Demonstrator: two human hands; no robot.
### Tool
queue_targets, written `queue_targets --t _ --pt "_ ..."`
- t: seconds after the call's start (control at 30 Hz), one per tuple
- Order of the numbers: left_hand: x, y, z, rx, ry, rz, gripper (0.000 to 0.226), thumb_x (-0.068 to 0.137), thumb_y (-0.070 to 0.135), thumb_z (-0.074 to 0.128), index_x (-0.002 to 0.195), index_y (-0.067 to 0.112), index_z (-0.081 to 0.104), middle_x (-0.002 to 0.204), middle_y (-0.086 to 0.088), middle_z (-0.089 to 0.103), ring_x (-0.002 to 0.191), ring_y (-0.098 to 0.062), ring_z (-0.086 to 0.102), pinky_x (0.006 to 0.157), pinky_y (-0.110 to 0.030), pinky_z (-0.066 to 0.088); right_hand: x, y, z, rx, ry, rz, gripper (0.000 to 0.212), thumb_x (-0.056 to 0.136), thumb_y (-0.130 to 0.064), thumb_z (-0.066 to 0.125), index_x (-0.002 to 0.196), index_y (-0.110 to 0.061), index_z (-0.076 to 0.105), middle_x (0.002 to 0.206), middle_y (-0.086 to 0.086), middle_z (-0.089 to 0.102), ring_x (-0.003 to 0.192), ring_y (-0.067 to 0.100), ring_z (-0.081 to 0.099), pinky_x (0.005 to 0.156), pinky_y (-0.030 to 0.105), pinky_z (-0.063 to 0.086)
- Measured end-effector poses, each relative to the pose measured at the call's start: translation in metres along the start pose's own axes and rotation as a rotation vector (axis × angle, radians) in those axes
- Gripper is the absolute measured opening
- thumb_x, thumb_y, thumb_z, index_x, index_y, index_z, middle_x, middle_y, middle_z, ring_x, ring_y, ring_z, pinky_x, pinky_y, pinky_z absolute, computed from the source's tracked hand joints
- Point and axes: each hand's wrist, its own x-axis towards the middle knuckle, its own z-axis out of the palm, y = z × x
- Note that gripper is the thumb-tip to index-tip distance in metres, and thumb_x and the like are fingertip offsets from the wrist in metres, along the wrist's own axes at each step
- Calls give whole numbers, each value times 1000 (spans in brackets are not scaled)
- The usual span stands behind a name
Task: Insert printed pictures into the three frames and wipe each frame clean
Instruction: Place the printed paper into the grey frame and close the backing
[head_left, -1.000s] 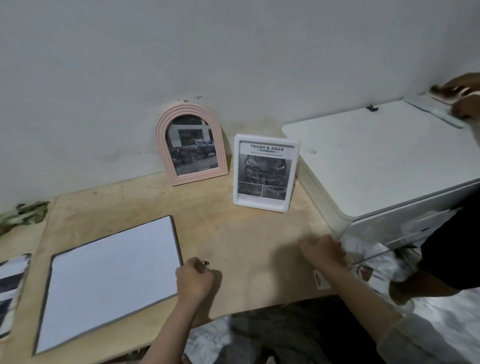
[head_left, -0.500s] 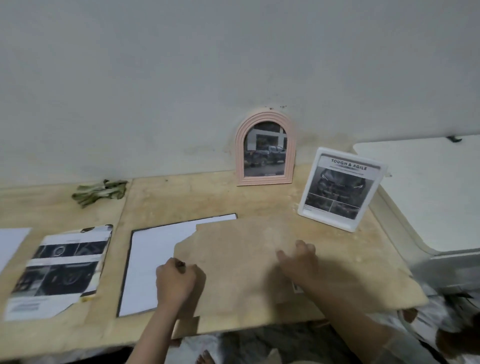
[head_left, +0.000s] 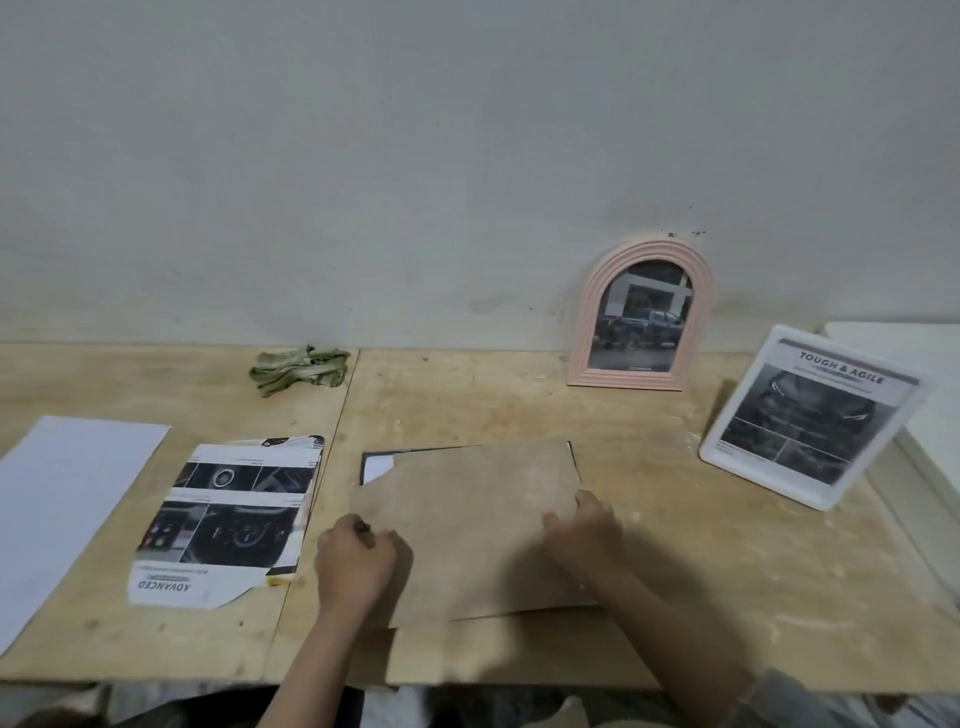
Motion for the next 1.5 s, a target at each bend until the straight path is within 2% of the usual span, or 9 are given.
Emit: queue_targets --t 0.2,0.37,0.63,0.77,1.0,1.17,1.3,1.4,1.5 --pt "1 -6 3 -2 -51 -46 46 79 24 64 120 5 58 115 -20 59 107 -41 54 94 -46 45 1 0 5 -58 -10 13 51 85 -37 56 125 -6 50 122 16 54 114 34 49 94 36 39" --pt "0 -7 3 23 -52 -35 46 79 24 65 121 6 58 116 -18 59 109 -40 53 96 -45 44 2 -2 12 -91 22 -22 32 76 -41 51 91 -13 50 102 14 58 96 33 54 81 36 43" --pt "-3 -7 2 75 -86 37 48 81 25 64 124 7 55 124 -14 55 117 -38 49 100 -43 38 -1 0 21 -187 35 -32 27 77 -37 56 89 -15 45 106 10 52 99 31 49 79 34 37" --pt "-5 -9 3 115 -122 89 54 83 25 63 131 4 49 137 -15 46 127 -37 40 105 -40 31 -4 4 25 -237 50 -56 42 84 -43 54 113 -13 49 121 11 47 110 31 43 88 37 38" --pt "-12 -18 -1 190 -200 200 69 87 24 59 146 3 29 157 -14 18 143 -28 22 113 -33 20 -8 17 27 -405 -55 -148 68 88 -46 52 143 -16 26 156 13 11 138 35 17 109 41 26" --pt "-9 -24 -7 228 -226 272 69 85 26 62 144 4 33 155 -14 24 142 -26 25 112 -32 23 -2 24 25 -538 -49 -276 65 85 -51 50 139 -19 31 154 10 19 139 29 21 110 45 26" --pt "10 -26 -18 239 -254 336 72 76 34 70 137 8 41 141 -12 44 133 -29 38 108 -37 34 12 23 13 -570 -153 -331 88 77 -57 60 147 -20 21 156 10 14 139 30 20 110 46 27" --pt "27 -25 -28 345 -417 436 99 70 39 76 149 11 23 159 -4 15 146 -20 15 117 -39 19 23 24 0 -585 -303 -369 112 67 -57 72 151 -21 6 158 12 1 144 29 9 113 46 22" --pt "38 -17 -33 557 -586 486 114 71 38 77 152 18 0 159 7 -13 147 -10 -7 118 -45 1 30 23 -7 -631 -393 -411 122 63 -50 79 151 -19 2 158 11 -5 146 25 3 116 42 19"
